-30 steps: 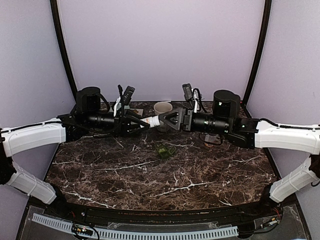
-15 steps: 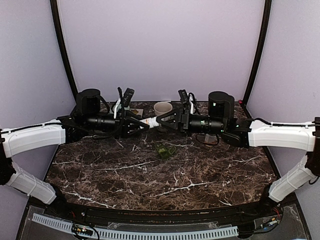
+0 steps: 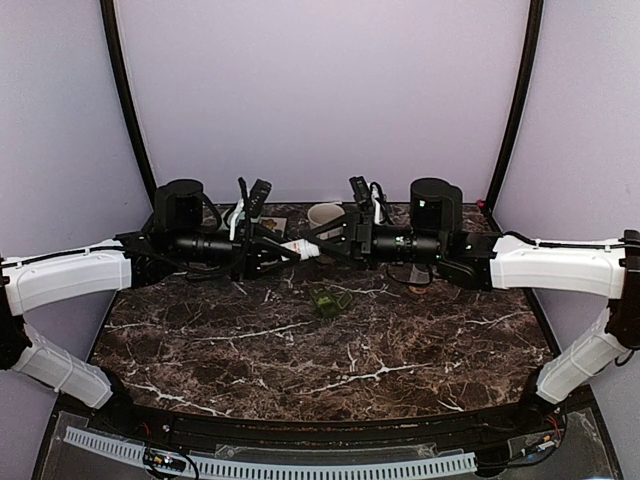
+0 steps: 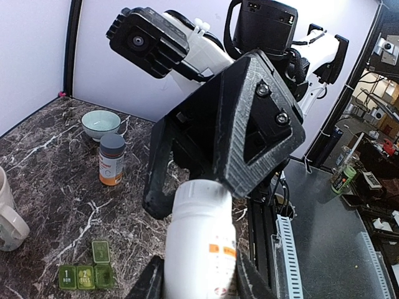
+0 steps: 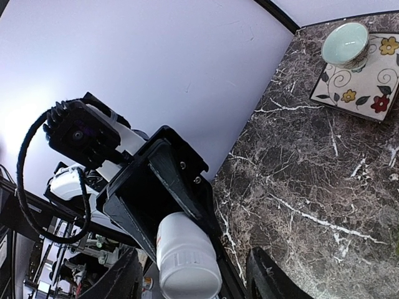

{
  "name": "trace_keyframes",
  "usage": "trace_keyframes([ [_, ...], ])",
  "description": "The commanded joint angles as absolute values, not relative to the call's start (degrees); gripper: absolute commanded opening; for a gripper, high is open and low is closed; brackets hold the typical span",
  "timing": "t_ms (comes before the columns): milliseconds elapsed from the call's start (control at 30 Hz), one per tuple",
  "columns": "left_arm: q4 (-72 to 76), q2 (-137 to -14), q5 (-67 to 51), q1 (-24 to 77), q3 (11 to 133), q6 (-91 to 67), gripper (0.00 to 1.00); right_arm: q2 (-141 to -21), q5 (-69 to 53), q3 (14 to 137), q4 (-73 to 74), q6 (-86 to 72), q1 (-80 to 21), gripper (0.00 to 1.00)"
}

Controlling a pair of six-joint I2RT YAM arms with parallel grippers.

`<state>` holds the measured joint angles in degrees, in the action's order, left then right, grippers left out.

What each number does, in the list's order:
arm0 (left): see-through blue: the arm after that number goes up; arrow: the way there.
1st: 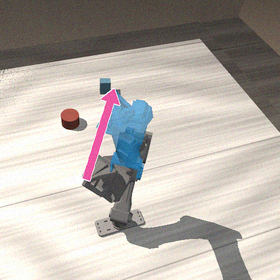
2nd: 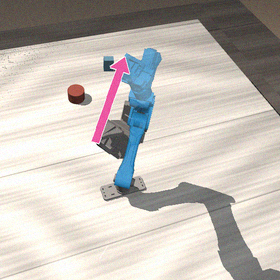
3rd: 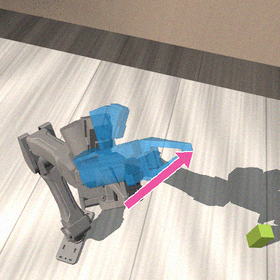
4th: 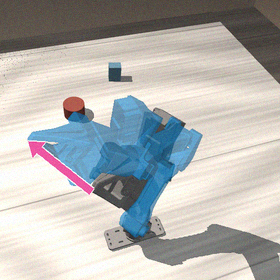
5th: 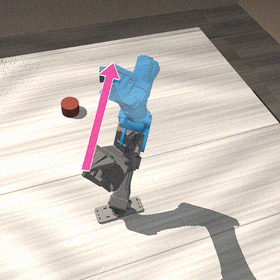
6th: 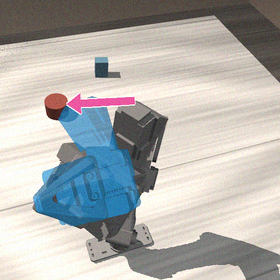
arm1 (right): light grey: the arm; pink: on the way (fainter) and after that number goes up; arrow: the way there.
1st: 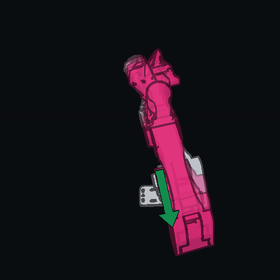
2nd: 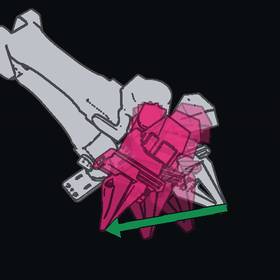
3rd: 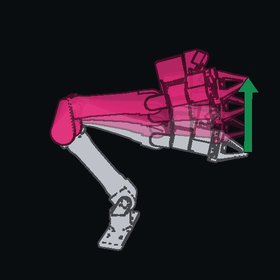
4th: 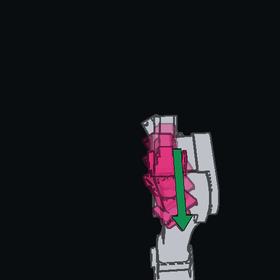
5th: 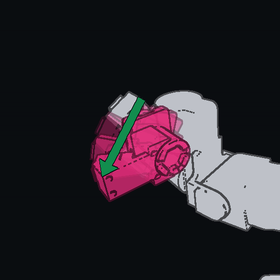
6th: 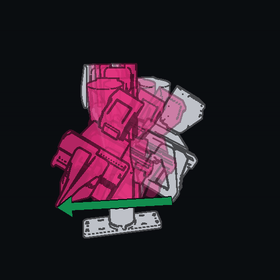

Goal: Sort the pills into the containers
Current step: Unscrew the lid of the pill bottle.

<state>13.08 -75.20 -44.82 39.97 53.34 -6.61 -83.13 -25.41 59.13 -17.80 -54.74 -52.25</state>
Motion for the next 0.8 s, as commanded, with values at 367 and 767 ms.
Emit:
trace_keyframes([
  [367, 12.5, -75.0, -43.8, 40.4, 54.5, -5.0, 0.00, -84.1, -25.5, 62.6, -16.2, -53.2, -54.2, 0.46],
  [767, 12.3, -74.3, -45.5, 40.5, 54.7, -6.1, 0.00, -84.6, -23.8, 65.6, -7.9, -38.9, -55.7, 0.00],
])
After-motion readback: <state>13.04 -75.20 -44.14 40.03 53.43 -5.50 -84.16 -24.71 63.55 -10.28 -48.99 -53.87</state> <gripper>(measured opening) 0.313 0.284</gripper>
